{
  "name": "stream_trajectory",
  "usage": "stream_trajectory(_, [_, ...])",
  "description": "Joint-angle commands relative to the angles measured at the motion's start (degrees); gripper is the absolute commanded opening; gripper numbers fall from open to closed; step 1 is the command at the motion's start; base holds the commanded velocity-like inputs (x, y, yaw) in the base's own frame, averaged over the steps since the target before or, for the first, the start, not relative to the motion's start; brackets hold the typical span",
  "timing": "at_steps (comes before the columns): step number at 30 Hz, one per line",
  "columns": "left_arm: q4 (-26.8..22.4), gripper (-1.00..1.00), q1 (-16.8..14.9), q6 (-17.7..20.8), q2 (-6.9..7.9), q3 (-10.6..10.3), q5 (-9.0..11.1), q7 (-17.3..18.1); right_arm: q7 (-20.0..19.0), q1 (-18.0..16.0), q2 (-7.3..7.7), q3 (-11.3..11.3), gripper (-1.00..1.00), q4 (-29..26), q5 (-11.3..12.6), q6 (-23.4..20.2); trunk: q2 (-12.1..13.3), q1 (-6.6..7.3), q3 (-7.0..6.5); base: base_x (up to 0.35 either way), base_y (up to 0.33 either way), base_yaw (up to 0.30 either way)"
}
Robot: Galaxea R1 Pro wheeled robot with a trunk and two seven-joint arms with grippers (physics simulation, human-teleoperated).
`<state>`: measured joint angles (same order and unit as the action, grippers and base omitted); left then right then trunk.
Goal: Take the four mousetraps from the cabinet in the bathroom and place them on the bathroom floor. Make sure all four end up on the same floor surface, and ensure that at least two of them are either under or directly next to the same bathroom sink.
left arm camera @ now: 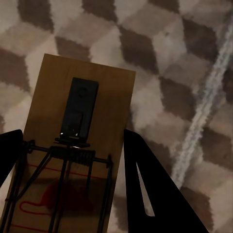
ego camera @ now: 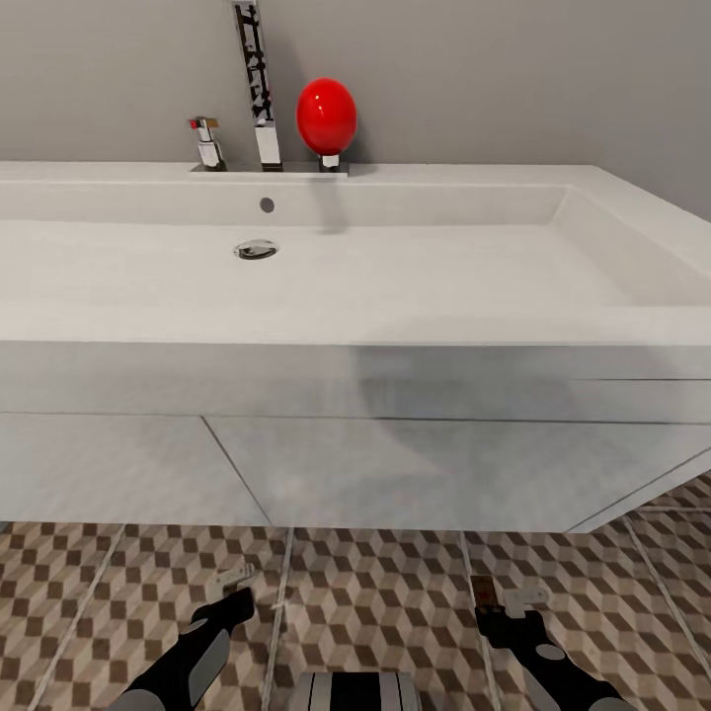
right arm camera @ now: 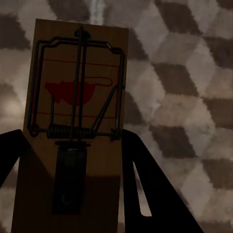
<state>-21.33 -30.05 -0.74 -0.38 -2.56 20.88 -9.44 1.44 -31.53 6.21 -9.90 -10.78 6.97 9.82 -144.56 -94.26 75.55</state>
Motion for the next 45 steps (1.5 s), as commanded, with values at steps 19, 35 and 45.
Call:
stream_trajectory(19, [0.0, -1.0, 0.0, -0.1, -0.38, -0.4, 0.0, -0.4, 0.0, 0.0, 0.03, -0.5, -1.0, 0.1, 0.8, 0.2, 0.0, 0.01, 0.04, 0.0, 0.0, 0.0])
stream_trajectory(35, [0.0, -1.0, 0.0, -0.1, -0.41, -0.4, 0.0, -0.4, 0.0, 0.0, 0.03, -0.5, -1.0, 0.1, 0.8, 0.2, 0.0, 0.01, -0.09, 0.0, 0.0, -0.054])
stream_trajectory(45, [0.0, -1.0, 0.0, -0.1, -0.41, -0.4, 0.0, -0.4, 0.0, 0.0, 0.03, -0.5, -1.0, 0.1, 0.8, 0.2, 0.0, 0.01, -0.1, 0.0, 0.0, -0.006])
